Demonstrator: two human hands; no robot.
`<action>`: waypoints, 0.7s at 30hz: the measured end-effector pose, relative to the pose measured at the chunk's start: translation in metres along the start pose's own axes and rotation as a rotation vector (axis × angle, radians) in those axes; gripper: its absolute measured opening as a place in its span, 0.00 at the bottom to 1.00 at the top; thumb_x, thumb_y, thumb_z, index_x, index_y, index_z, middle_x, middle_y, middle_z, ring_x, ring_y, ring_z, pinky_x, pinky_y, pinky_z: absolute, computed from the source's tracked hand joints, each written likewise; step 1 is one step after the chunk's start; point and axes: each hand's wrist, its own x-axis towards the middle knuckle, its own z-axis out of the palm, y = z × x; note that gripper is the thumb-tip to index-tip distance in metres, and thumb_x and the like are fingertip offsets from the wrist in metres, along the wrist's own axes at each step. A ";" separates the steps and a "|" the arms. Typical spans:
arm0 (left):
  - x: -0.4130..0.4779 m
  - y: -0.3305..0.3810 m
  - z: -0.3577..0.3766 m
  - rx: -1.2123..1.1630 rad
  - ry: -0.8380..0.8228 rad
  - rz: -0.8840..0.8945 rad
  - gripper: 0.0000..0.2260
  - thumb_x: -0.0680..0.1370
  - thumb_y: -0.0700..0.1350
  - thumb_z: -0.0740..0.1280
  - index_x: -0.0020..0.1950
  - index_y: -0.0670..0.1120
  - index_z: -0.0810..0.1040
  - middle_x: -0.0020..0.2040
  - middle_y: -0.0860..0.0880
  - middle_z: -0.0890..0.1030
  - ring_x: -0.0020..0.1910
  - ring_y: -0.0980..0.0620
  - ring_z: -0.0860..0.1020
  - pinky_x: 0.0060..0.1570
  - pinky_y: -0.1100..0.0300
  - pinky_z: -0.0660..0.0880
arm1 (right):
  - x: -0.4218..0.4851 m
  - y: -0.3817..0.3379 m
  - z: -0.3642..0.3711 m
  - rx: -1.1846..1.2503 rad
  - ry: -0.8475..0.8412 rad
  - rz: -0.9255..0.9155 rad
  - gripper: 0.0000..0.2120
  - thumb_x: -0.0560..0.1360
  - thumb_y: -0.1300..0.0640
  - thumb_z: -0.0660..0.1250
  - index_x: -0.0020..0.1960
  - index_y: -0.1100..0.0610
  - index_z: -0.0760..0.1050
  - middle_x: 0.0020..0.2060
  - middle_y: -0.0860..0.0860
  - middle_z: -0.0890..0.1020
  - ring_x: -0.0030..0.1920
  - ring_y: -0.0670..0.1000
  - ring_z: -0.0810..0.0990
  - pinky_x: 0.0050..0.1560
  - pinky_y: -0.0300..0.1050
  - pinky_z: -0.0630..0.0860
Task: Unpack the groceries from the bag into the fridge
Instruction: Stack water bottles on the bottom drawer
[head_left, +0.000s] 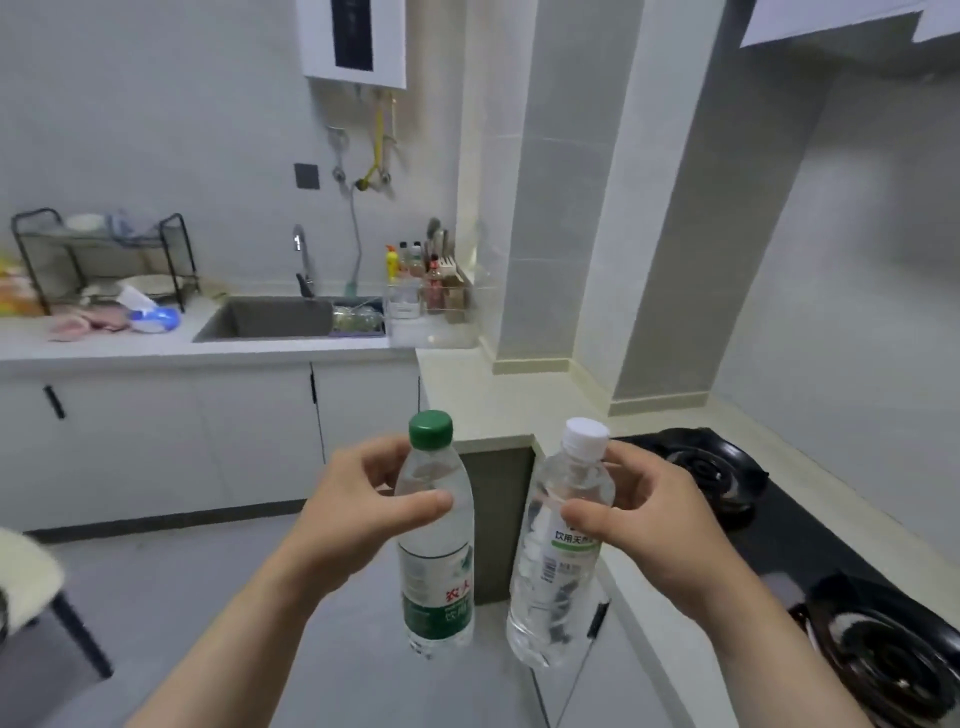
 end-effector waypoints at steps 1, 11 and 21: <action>-0.008 0.000 -0.012 -0.001 0.050 -0.004 0.21 0.60 0.52 0.76 0.50 0.48 0.84 0.48 0.46 0.86 0.49 0.46 0.84 0.49 0.53 0.79 | 0.008 -0.003 0.012 -0.002 -0.037 -0.008 0.24 0.66 0.61 0.78 0.59 0.48 0.80 0.49 0.49 0.86 0.51 0.50 0.85 0.55 0.52 0.79; -0.072 0.005 -0.102 0.110 0.504 -0.065 0.18 0.62 0.51 0.77 0.50 0.52 0.85 0.48 0.46 0.85 0.50 0.43 0.82 0.53 0.48 0.80 | 0.090 -0.017 0.136 0.107 -0.497 -0.143 0.22 0.67 0.65 0.77 0.56 0.46 0.79 0.46 0.43 0.86 0.47 0.44 0.85 0.42 0.35 0.80; -0.124 0.021 -0.126 0.225 0.954 -0.119 0.18 0.61 0.48 0.77 0.50 0.49 0.85 0.47 0.45 0.86 0.49 0.43 0.83 0.51 0.51 0.81 | 0.143 -0.043 0.227 0.241 -0.934 -0.224 0.20 0.69 0.65 0.77 0.56 0.48 0.81 0.48 0.50 0.87 0.50 0.52 0.85 0.51 0.50 0.80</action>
